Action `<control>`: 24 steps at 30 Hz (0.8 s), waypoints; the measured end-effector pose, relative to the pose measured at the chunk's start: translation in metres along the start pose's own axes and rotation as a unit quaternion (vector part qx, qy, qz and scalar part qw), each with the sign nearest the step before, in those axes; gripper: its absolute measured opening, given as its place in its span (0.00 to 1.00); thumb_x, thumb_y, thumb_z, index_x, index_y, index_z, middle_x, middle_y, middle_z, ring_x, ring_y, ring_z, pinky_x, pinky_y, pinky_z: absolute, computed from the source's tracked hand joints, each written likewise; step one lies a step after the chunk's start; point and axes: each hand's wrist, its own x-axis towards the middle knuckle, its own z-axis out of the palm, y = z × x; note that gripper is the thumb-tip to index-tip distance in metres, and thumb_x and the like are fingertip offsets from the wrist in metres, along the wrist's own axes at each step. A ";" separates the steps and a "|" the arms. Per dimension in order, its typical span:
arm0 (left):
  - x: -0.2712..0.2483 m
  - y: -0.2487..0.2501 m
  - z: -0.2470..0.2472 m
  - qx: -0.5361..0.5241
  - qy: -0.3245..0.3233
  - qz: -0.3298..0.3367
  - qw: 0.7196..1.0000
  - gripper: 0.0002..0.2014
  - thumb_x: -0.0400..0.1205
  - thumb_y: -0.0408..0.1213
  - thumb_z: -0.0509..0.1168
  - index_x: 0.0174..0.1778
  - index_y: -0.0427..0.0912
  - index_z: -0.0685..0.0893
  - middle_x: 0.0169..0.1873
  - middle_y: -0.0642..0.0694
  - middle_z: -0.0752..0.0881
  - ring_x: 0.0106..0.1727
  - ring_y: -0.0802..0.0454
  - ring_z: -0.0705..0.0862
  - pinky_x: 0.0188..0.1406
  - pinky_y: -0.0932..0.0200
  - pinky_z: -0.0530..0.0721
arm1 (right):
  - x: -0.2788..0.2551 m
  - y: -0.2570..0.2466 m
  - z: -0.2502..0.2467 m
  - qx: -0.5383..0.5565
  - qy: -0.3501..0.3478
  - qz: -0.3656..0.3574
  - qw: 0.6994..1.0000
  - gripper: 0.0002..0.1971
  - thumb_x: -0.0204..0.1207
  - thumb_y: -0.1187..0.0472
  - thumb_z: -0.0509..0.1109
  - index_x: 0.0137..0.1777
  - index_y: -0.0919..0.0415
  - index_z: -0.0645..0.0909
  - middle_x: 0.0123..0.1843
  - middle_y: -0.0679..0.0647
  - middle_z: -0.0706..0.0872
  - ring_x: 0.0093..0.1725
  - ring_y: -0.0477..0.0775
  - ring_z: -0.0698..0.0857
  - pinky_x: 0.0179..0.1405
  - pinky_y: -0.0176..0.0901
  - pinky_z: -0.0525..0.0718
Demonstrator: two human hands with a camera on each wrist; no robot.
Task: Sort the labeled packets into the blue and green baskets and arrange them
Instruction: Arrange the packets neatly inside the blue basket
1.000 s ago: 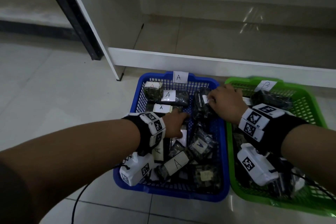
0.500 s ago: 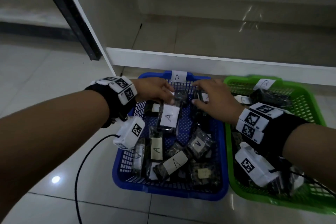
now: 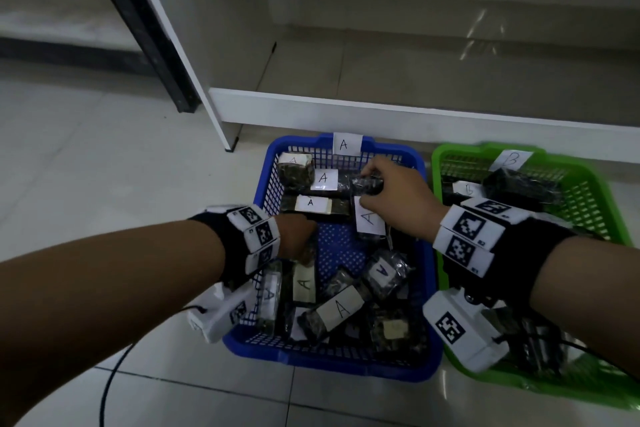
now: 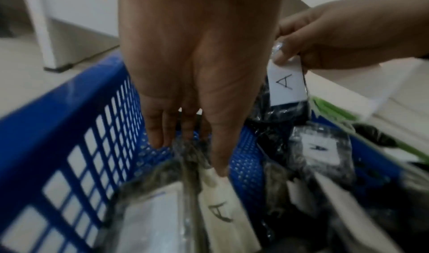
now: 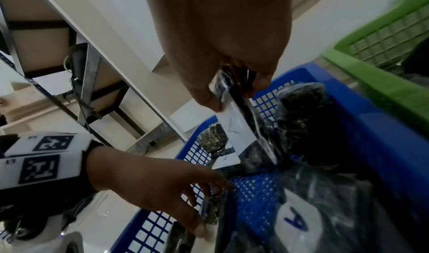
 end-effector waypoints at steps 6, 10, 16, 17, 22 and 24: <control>-0.007 -0.004 -0.017 0.000 0.011 0.026 1.000 0.14 0.78 0.35 0.69 0.58 0.35 0.81 0.55 0.38 0.84 0.55 0.42 0.82 0.49 0.57 0.78 | 0.009 -0.016 0.011 0.028 0.008 -0.008 1.000 0.20 0.72 0.66 0.73 0.61 0.55 0.71 0.49 0.58 0.86 0.46 0.59 0.85 0.47 0.54 0.84; -0.017 -0.011 -0.034 -0.143 -0.063 0.032 0.987 0.12 0.77 0.33 0.71 0.55 0.44 0.79 0.48 0.47 0.83 0.49 0.47 0.84 0.48 0.56 0.85 | 0.006 -0.013 0.031 0.012 -0.036 0.047 0.998 0.15 0.72 0.65 0.73 0.57 0.57 0.77 0.53 0.59 0.86 0.50 0.58 0.84 0.51 0.50 0.84; -0.026 -0.019 -0.052 -0.309 -0.093 0.043 0.946 0.11 0.76 0.29 0.72 0.48 0.46 0.80 0.41 0.47 0.84 0.40 0.54 0.85 0.37 0.67 0.85 | -0.006 -0.007 0.066 0.033 -0.104 0.135 0.985 0.20 0.77 0.62 0.70 0.65 0.63 0.68 0.60 0.62 0.82 0.58 0.61 0.82 0.52 0.47 0.78; -0.026 -0.020 -0.051 -0.320 -0.089 0.038 0.943 0.11 0.76 0.28 0.72 0.48 0.45 0.80 0.40 0.47 0.84 0.39 0.54 0.84 0.36 0.68 0.85 | -0.006 -0.007 0.069 0.024 -0.123 0.135 0.983 0.22 0.78 0.61 0.69 0.68 0.63 0.66 0.62 0.62 0.81 0.59 0.62 0.82 0.52 0.46 0.77; -0.026 -0.028 -0.048 -0.376 -0.075 0.004 0.923 0.08 0.77 0.26 0.70 0.46 0.41 0.79 0.42 0.43 0.86 0.42 0.52 0.86 0.38 0.68 0.87 | -0.004 -0.003 0.068 -0.017 -0.194 0.136 0.971 0.19 0.79 0.60 0.65 0.70 0.61 0.72 0.69 0.58 0.78 0.64 0.58 0.79 0.60 0.43 0.77; -0.030 -0.032 -0.055 -0.386 -0.071 0.003 0.920 0.07 0.78 0.27 0.68 0.48 0.41 0.80 0.47 0.41 0.86 0.47 0.49 0.86 0.45 0.63 0.88 | -0.003 -0.001 0.064 -0.027 -0.209 0.130 0.969 0.19 0.81 0.61 0.62 0.71 0.60 0.73 0.70 0.57 0.78 0.64 0.56 0.79 0.62 0.43 0.77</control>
